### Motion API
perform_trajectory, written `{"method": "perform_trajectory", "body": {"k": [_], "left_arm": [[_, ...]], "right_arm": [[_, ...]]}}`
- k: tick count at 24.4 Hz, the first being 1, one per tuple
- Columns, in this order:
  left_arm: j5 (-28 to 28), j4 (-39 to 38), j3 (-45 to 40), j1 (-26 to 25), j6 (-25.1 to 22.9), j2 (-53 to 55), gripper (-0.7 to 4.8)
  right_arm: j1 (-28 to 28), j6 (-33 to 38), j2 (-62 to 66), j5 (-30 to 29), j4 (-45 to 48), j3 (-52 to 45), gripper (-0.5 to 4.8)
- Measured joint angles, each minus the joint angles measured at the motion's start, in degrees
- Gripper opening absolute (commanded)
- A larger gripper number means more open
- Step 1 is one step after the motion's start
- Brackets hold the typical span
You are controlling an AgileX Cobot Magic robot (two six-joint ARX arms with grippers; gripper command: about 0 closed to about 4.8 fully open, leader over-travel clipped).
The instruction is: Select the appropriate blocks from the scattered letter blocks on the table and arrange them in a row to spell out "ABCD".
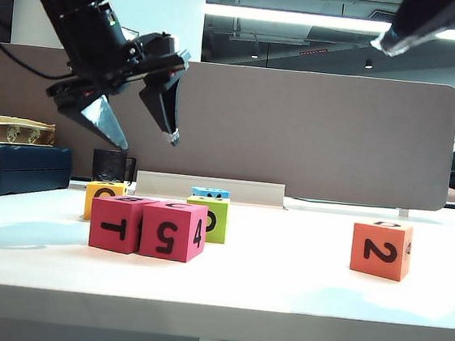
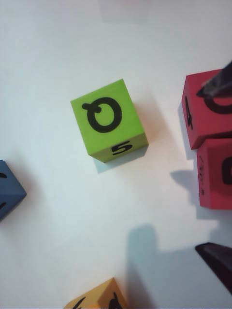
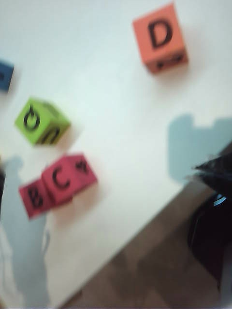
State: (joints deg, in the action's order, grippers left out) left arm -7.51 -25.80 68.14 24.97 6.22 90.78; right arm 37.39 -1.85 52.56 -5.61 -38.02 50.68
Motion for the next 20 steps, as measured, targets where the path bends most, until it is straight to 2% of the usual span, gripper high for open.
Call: {"method": "perform_trajectory", "body": {"k": [4, 10, 13, 18, 20], "left_arm": [[-0.02, -1.97, 2.6, -0.04, -0.39, -0.13, 3.76], [0.0, -7.8, 10.14, -0.04, -5.77, -1.57, 3.73], [-0.02, -9.01, 11.74, -0.04, -6.67, -1.64, 3.72], [-0.35, -10.32, 12.79, -0.04, -6.75, -1.9, 3.73], [-1.27, -10.4, 13.27, -0.04, -6.78, -2.01, 3.73]], "right_arm": [[-0.81, 0.0, 2.34, 4.02, 0.0, 0.0, -0.01], [-3.26, 0.0, 10.93, 4.63, 2.01, -0.04, -0.01], [-3.74, -0.04, 12.76, 6.45, 4.13, -0.04, -0.01], [-6.01, -0.04, 14.95, 13.64, 6.23, -0.02, 0.0], [-8.68, -0.02, 15.67, 14.56, 6.21, -0.02, 0.61]]}}
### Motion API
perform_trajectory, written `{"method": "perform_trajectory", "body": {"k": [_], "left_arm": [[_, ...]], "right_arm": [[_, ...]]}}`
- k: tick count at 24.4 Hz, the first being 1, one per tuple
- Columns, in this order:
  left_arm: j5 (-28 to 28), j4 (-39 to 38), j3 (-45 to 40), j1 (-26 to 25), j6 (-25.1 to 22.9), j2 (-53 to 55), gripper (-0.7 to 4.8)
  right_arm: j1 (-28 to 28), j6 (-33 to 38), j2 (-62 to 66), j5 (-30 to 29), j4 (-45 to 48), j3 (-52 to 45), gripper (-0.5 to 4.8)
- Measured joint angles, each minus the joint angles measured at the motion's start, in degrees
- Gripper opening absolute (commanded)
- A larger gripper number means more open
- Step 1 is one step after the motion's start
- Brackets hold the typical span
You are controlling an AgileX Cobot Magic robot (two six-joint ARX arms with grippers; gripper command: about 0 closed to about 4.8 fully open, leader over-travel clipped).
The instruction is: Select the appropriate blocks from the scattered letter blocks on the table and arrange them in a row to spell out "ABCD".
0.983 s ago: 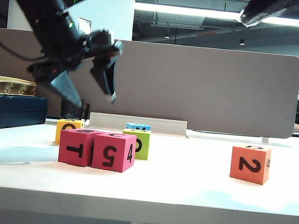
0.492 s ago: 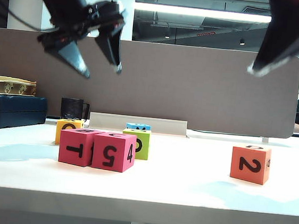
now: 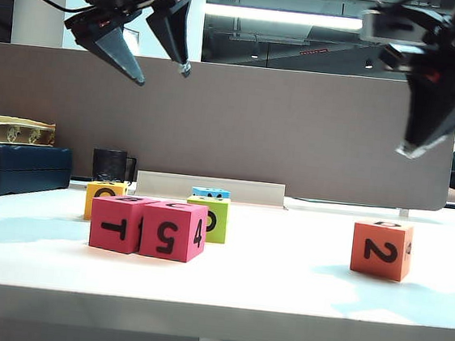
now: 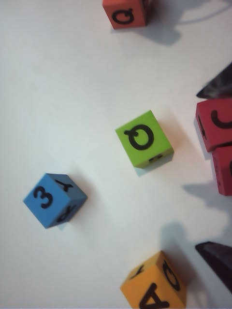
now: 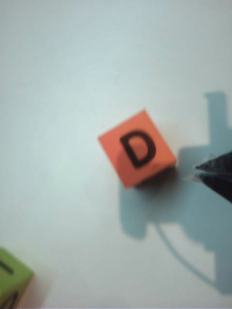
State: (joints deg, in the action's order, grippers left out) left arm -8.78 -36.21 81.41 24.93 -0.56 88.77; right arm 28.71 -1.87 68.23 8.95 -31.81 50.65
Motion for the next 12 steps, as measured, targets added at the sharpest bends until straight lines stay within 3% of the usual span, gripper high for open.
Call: {"method": "perform_trajectory", "body": {"k": [4, 6, 8, 12], "left_arm": [[-0.22, -0.79, 0.39, 0.0, -0.02, 0.02, 3.73], [-0.79, -0.94, 0.87, 0.0, -0.04, 0.02, 3.73], [-1.51, -0.7, 1.4, 0.0, -0.02, 0.02, 3.73], [-2.62, -0.57, 2.45, 0.0, -0.02, 0.04, 3.73]], "right_arm": [[-2.82, 0.37, 1.27, 0.04, -0.07, 0.0, 2.71], [-2.99, 1.27, 1.6, -0.04, -0.07, 0.0, 3.51], [-2.95, 1.86, 1.86, -0.68, 0.2, 0.0, 4.08], [-2.95, 5.81, 4.37, -4.09, 4.0, 0.02, 4.14]]}}
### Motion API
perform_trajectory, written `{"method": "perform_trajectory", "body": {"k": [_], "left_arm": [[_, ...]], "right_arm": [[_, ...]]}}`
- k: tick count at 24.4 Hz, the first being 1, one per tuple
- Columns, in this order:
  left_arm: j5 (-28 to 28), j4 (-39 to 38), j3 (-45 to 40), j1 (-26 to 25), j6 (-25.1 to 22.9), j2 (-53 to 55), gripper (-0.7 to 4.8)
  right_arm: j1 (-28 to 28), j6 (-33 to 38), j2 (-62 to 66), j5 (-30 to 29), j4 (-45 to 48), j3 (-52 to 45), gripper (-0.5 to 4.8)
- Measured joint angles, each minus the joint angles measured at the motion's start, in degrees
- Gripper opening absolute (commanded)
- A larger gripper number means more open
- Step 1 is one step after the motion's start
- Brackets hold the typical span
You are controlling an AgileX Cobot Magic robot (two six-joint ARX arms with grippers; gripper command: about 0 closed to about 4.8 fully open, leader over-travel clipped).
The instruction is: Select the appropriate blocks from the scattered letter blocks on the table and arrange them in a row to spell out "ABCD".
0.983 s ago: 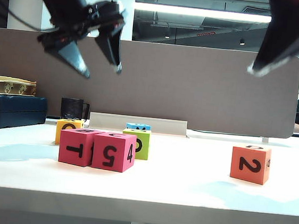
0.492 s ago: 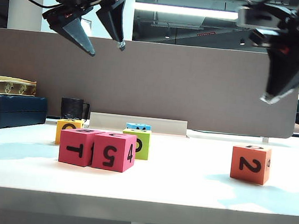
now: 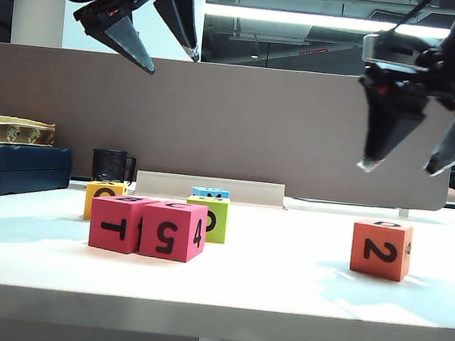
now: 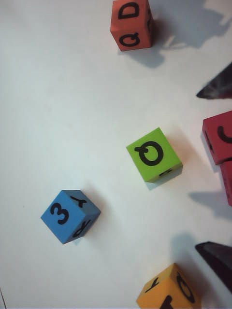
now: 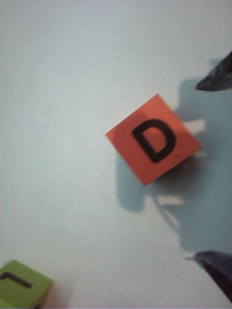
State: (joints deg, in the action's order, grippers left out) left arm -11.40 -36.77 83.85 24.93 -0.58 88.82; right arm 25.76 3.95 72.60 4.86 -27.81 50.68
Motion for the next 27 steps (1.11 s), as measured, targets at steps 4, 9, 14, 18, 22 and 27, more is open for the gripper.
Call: {"method": "perform_trajectory", "body": {"k": [4, 9, 14, 18, 22, 27], "left_arm": [[-0.07, 0.07, 0.31, 0.0, -0.02, -0.04, 3.73], [-0.09, -0.35, 0.31, 0.0, 0.0, -0.02, 3.73], [-0.09, -0.37, 0.31, 0.0, -0.02, -0.02, 3.73], [-0.11, -0.35, 0.31, 0.0, -0.02, -0.02, 3.73], [-0.11, -0.37, 0.31, 0.0, -0.02, -0.02, 3.73], [-0.13, -0.37, 0.31, 0.0, -0.02, -0.04, 3.72]], "right_arm": [[-0.02, 3.91, 3.48, -1.31, 1.31, 0.0, 4.14], [-0.02, 6.14, 6.86, -1.92, -1.33, -0.04, 4.14], [-0.02, 8.33, 6.78, -1.9, -1.49, 0.0, 4.45], [-0.02, 10.6, 7.37, -1.9, -1.14, 0.0, 4.46], [-0.04, 15.52, 9.55, -1.92, 1.09, 0.0, 4.46], [-0.04, 21.46, 11.72, -1.95, 5.53, 0.0, 4.46]]}}
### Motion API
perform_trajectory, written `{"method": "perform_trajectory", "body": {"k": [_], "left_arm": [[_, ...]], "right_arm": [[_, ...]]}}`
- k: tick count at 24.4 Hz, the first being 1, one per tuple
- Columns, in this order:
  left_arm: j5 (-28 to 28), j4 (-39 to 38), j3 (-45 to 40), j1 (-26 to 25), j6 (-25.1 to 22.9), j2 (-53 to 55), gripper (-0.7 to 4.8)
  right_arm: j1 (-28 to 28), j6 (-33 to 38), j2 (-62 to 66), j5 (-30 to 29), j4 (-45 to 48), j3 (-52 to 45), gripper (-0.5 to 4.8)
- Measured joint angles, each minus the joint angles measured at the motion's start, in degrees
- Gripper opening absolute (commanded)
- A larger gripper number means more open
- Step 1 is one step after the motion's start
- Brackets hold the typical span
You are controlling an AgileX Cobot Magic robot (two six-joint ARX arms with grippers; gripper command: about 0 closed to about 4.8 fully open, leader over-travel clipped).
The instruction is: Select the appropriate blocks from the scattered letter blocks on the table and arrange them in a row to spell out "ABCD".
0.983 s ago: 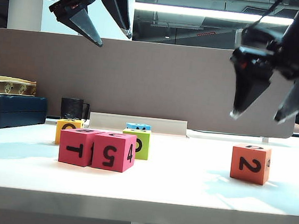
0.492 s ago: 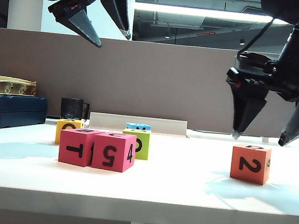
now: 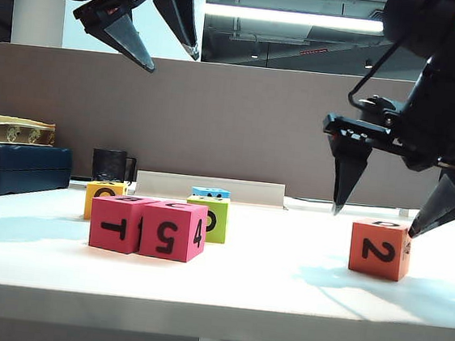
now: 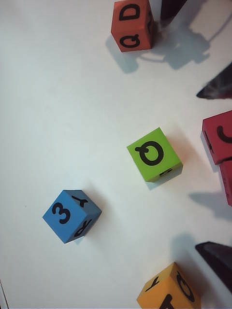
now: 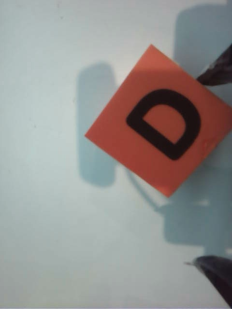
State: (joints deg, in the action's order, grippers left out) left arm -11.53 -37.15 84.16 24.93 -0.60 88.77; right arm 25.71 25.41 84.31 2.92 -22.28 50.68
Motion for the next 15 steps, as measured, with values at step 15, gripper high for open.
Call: {"method": "perform_trajectory", "body": {"k": [15], "left_arm": [[-3.58, -0.57, 1.07, 0.0, -0.9, -0.94, 3.73]], "right_arm": [[0.0, 1.55, 3.69, 3.37, 4.92, 0.04, 4.4]]}}
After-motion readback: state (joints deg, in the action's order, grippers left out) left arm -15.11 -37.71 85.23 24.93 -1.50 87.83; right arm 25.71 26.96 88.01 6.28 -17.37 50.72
